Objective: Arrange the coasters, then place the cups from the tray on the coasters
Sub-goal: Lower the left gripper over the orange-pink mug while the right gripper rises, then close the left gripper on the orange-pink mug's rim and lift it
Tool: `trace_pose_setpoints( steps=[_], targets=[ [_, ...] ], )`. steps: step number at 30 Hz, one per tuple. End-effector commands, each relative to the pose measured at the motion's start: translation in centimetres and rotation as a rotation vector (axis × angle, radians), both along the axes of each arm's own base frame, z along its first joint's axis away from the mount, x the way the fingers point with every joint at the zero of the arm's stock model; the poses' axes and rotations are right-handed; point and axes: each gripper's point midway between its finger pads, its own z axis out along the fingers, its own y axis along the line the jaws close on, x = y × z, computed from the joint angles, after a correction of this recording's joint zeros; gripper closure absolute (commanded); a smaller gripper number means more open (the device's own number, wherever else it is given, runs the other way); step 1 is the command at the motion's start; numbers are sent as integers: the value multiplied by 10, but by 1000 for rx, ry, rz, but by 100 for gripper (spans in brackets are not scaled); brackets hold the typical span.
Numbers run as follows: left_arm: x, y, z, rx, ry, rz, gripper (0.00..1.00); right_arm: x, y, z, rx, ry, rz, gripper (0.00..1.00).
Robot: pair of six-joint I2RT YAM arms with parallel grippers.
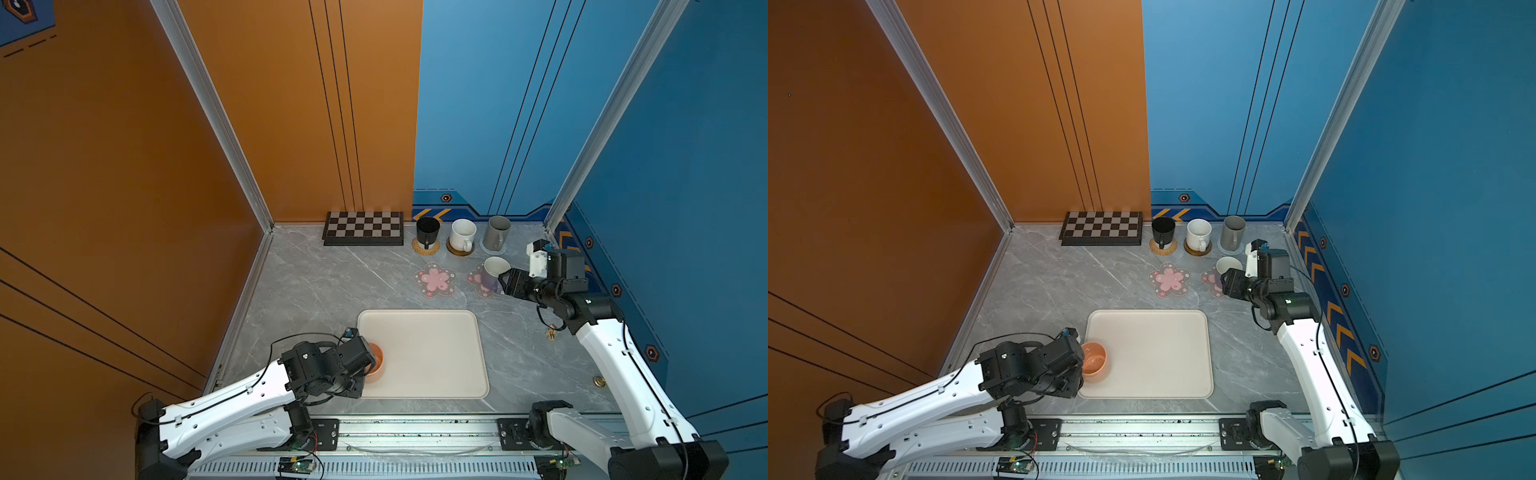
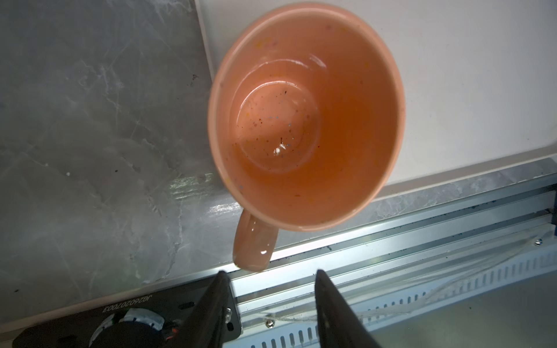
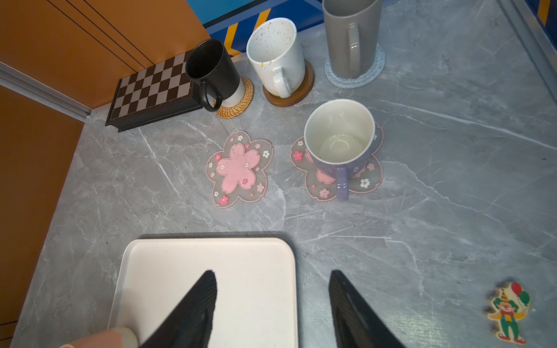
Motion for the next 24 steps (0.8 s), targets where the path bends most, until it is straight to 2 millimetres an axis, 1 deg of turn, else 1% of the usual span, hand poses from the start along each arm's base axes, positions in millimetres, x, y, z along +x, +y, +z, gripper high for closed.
trace_pose_setpoints(
  steps=[1, 5, 12, 19, 24],
  targets=[
    [0, 11, -8, 50, -8, 46, 52, -4, 1, -9, -2, 37, -8, 38],
    [3, 8, -11, 77, -12, 39, 52, -4, 1, -14, -7, 47, -2, 38],
    [7, -16, -21, 32, -3, 32, 54, -6, -1, -19, -28, 54, 3, 38],
    [8, -43, -18, 2, -21, 25, 54, -8, -2, -22, -43, 64, 9, 38],
    [9, -48, -22, 28, -18, 63, 54, -10, -3, -24, -45, 68, 7, 38]
  ],
)
